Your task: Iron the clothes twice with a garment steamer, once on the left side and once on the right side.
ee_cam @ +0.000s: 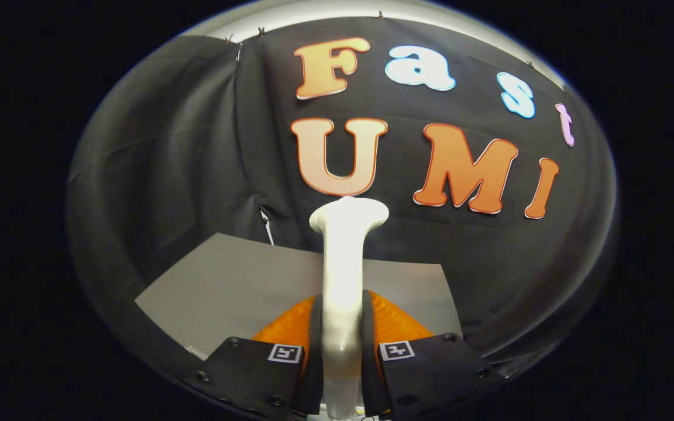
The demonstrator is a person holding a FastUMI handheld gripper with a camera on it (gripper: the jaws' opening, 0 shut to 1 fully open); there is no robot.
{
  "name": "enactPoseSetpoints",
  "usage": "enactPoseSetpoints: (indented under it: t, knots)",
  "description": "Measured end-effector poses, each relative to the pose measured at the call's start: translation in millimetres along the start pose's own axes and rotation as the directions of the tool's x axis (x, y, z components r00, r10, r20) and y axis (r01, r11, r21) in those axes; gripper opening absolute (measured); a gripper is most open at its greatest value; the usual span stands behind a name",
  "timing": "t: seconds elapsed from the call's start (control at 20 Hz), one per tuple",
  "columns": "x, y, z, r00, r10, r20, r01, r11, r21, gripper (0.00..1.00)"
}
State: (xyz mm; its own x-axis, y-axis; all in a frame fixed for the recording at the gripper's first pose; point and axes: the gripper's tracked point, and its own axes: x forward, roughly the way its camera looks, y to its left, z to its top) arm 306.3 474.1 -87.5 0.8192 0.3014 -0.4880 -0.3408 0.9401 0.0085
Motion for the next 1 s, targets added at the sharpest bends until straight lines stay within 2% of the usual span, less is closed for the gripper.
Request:
enactPoseSetpoints:
  t: [0.25,0.4,0.7,1.0]
  knots:
    - [-86.8,-9.3,22.9,0.991,0.045,0.13,-0.045,0.999,-0.003,0.34]
    - [-136.9,-23.0,32.0,0.98,0.05,0.195,-0.046,0.999,-0.021,0.34]
    - [-237.2,-62.4,38.3,0.952,0.021,0.305,-0.018,1.0,-0.015,0.34]
    - [-331.3,-112.7,24.2,0.925,-0.032,0.378,0.03,0.999,0.01,0.34]
